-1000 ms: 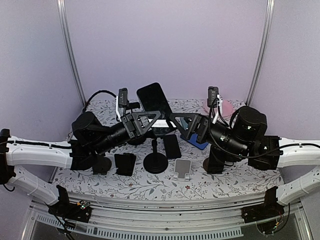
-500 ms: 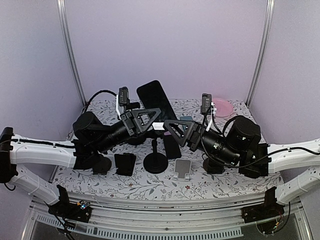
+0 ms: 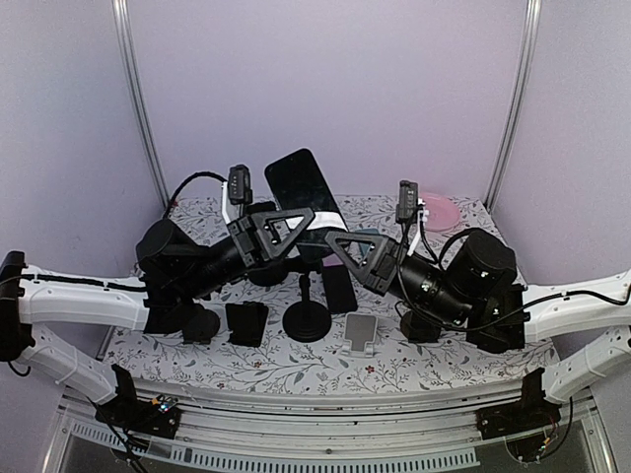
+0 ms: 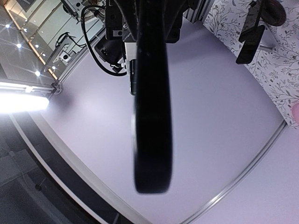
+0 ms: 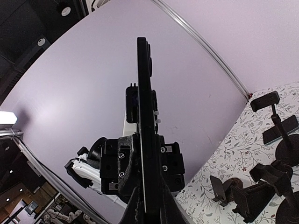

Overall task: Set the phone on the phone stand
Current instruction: Pass from the left arm to the right, then pass from the right arm to the left

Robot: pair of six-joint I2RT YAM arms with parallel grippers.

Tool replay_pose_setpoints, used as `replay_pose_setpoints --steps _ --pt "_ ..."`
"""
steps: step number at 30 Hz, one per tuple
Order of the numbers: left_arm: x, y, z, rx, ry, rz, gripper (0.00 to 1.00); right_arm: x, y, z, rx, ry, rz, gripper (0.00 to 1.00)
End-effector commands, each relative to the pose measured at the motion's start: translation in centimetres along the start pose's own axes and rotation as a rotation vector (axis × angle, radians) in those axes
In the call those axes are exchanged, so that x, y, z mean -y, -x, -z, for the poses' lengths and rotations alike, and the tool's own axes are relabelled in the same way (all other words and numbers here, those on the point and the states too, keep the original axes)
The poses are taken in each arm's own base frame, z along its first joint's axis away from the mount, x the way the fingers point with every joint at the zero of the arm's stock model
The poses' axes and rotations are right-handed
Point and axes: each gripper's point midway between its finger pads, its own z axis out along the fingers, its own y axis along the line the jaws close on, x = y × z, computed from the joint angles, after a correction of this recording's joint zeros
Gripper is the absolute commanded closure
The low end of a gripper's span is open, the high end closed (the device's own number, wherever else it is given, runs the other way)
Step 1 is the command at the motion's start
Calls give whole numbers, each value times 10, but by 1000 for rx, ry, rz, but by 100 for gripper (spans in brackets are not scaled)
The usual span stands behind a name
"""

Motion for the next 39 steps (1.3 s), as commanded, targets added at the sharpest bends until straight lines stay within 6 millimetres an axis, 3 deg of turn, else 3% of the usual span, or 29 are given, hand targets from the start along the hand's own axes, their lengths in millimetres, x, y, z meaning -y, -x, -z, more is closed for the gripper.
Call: replay_pose_setpoints --steps 1,3,4,7,12,21,25,33,39 --pt "-4 7 3 17 30 -40 85 1 0 4 -25 -27 80 98" --pt "-6 4 5 4 45 -49 73 -2 3 7 -34 -28 99 98" --pt "-6 4 6 -4 53 -60 61 -5 5 9 -41 -27 112 98" --pt "-10 1 10 -34 92 -92 39 -9 8 16 -71 -31 150 98" --pt "-19 -3 28 -90 167 -156 23 -13 11 29 -173 -33 212 98" --pt "-22 9 75 -203 328 -354 14 -24 8 64 -408 -56 333 98" --pt "-17 15 92 -282 390 -440 14 -30 -5 83 -536 -25 358 98" --pt "-1 4 89 -475 362 -514 20 -10 -37 102 -761 -84 373 98" --pt "-5 -9 85 -602 399 -539 24 6 -70 109 -904 -105 355 98"
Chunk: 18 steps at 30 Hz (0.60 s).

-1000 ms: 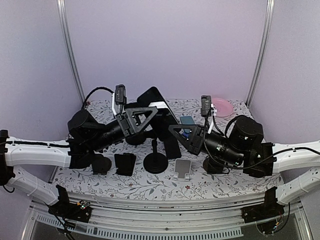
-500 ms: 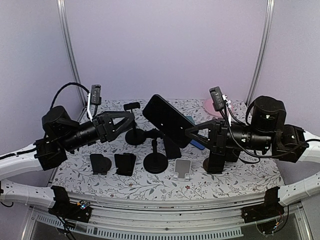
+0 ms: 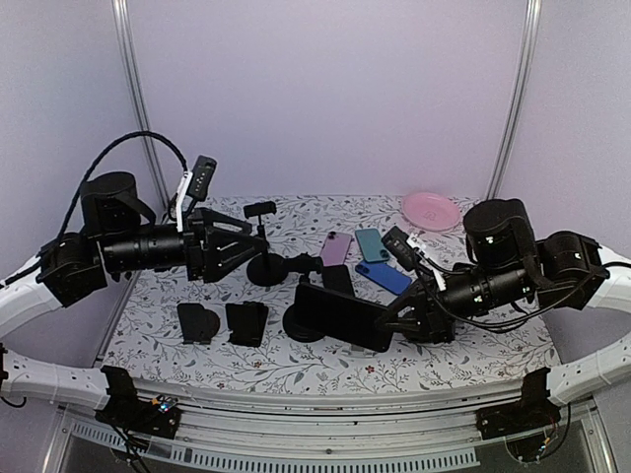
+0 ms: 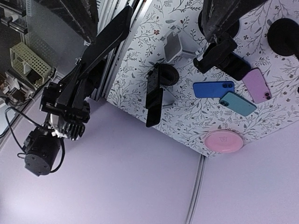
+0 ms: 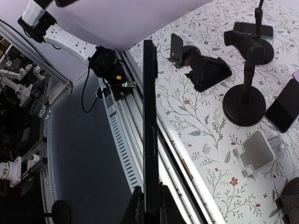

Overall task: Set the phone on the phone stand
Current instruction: Pass from the right arm to the left

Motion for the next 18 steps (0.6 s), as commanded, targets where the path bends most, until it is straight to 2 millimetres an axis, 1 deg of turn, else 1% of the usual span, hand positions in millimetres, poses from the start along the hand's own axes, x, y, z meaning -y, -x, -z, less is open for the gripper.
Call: replay_pose_setpoints --steps 1,4,8,14,18 --pt "6 -26 -6 -163 -3 -61 25 -14 -10 -6 -72 55 43 98" --pt "17 -41 -15 -234 -22 -93 25 -23 -22 -15 -125 69 75 98" --pt "31 -63 -21 -322 -73 -120 26 -29 -31 -21 -170 72 109 98" --pt "52 -97 -24 -443 -160 -138 30 -38 -45 -30 -233 93 153 98" --pt "65 -116 -23 -499 -208 -151 31 -45 -57 -38 -285 99 191 98"
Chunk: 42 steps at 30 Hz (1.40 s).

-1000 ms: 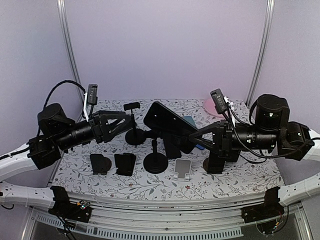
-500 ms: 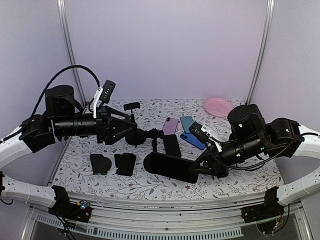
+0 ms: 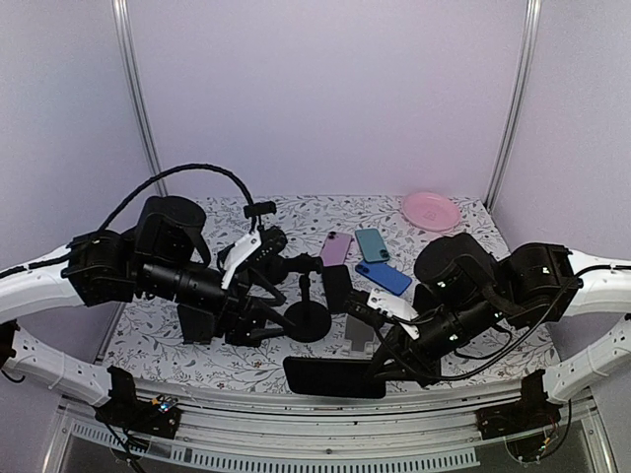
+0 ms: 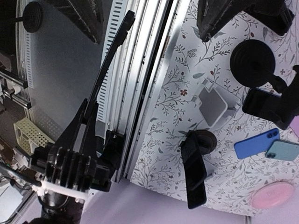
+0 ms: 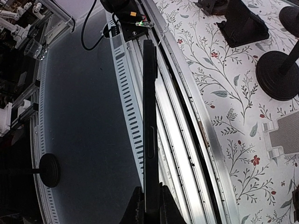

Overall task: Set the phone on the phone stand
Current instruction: Pass from the right arm to the left

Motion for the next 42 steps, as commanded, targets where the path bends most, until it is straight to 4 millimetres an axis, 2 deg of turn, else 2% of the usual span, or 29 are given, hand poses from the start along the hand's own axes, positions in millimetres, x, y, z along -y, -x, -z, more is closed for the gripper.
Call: replay_pose_setpoints --steps 1,7,11,16,27,28,31,34,35,37,42 --pt "23 -17 -5 -71 -81 -43 31 -16 10 -2 5 28 76 98" --pt "50 -45 -30 -179 -169 -72 33 -21 20 -2 -2 21 103 98" --pt "56 -62 -43 -229 -177 -92 34 -27 22 -3 -2 37 126 98" --pt "69 -68 -48 -229 -235 -108 39 -28 24 -2 4 39 141 98" --pt "80 -79 -56 -261 -296 -105 68 -34 31 3 21 56 160 98" --pt "80 -80 -56 -263 -299 -106 74 -34 31 3 21 56 163 98" --pt "82 -79 -56 -255 -306 -105 100 -34 32 4 27 56 163 98" --pt "82 -79 -54 -239 -307 -105 100 -33 33 4 33 51 162 97" --pt "82 -76 -53 -223 -307 -107 100 -32 34 4 38 46 161 94" --pt "82 -72 -50 -190 -301 -108 100 -30 36 5 53 30 158 80" --pt "75 -52 -41 -24 -260 -86 100 -23 54 18 161 -33 137 41"
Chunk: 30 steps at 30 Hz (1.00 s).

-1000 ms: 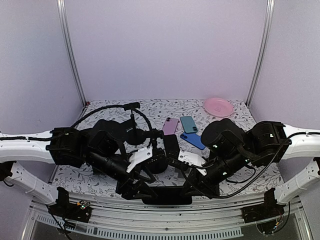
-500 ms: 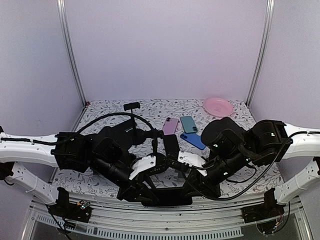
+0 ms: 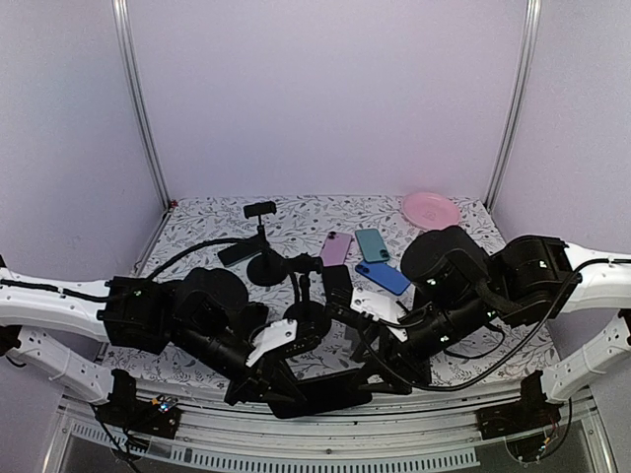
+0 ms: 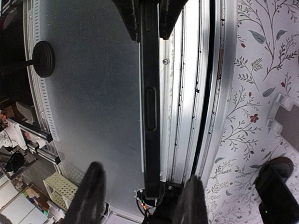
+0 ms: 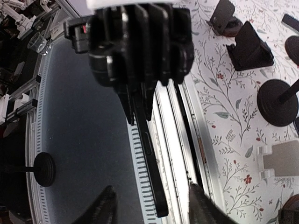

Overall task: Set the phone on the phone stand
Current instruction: Pass from the right arm to the left, then pass from the left arm to the right

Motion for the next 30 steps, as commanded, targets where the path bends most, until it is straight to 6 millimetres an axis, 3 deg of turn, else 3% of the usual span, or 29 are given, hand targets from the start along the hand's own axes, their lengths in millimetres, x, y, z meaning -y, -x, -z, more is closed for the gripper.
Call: replay_pose_setpoints --steps 1,7,15,22,30 --pt "0 36 20 221 38 -11 100 5 39 26 191 -72 -6 33" --pt "-17 58 37 395 127 38 100 40 65 55 378 -279 -132 0" --pt "-41 96 70 661 260 91 100 63 90 101 679 -374 -316 1" --pt "-66 118 91 804 415 119 100 88 87 131 894 -434 -552 1" --pt "-87 140 101 887 558 109 100 94 90 158 1074 -403 -664 1"
